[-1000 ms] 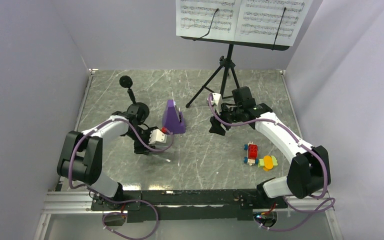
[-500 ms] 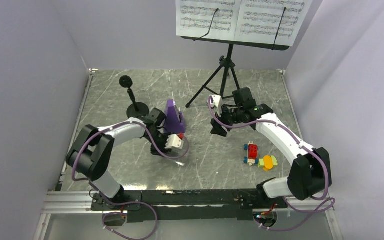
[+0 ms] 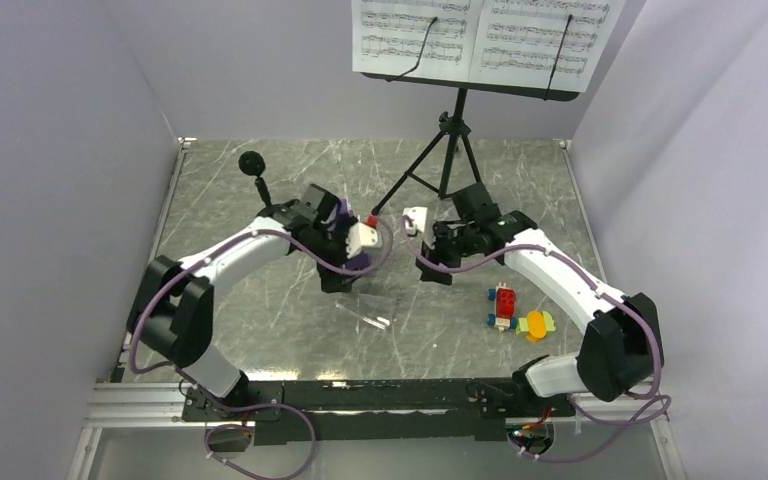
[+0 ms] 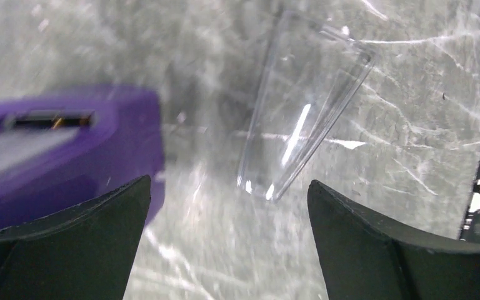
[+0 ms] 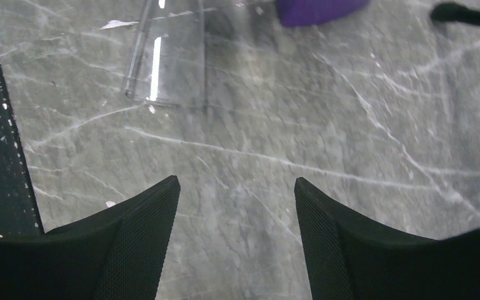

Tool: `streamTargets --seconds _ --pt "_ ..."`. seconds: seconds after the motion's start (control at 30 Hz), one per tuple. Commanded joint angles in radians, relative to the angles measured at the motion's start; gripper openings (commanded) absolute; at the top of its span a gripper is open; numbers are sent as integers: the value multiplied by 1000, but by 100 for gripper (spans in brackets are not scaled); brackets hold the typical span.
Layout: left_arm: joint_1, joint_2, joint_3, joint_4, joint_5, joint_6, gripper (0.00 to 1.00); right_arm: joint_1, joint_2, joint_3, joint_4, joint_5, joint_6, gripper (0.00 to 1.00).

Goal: Pack up the instrument practice props

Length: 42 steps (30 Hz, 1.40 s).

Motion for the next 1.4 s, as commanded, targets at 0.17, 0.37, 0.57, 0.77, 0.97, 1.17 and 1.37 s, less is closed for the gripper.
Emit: streamTargets --seconds 0.17,0.37,0.57,0.77,0.97,1.17,1.37 --pt "97 -357 -40 -149 -118 -433 99 214 124 82 36 88 47 78" --pt "154 -730 -241 29 -202 -708 99 341 274 142 98 141 158 80" --pt "250 -974 -293 56 -296 -921 99 457 427 268 144 215 356 78" --pt "376 -966 -210 -10 -607 -1069 99 517 531 348 123 300 487 74" --pt "398 -986 -207 -2 -496 -1020 99 532 567 369 75 370 497 70" --pt "402 -980 -230 14 -594 -1061 99 532 607 380 71 409 498 67" --pt "401 -978 -245 29 -561 -1046 99 532 639 392 68 416 503 65"
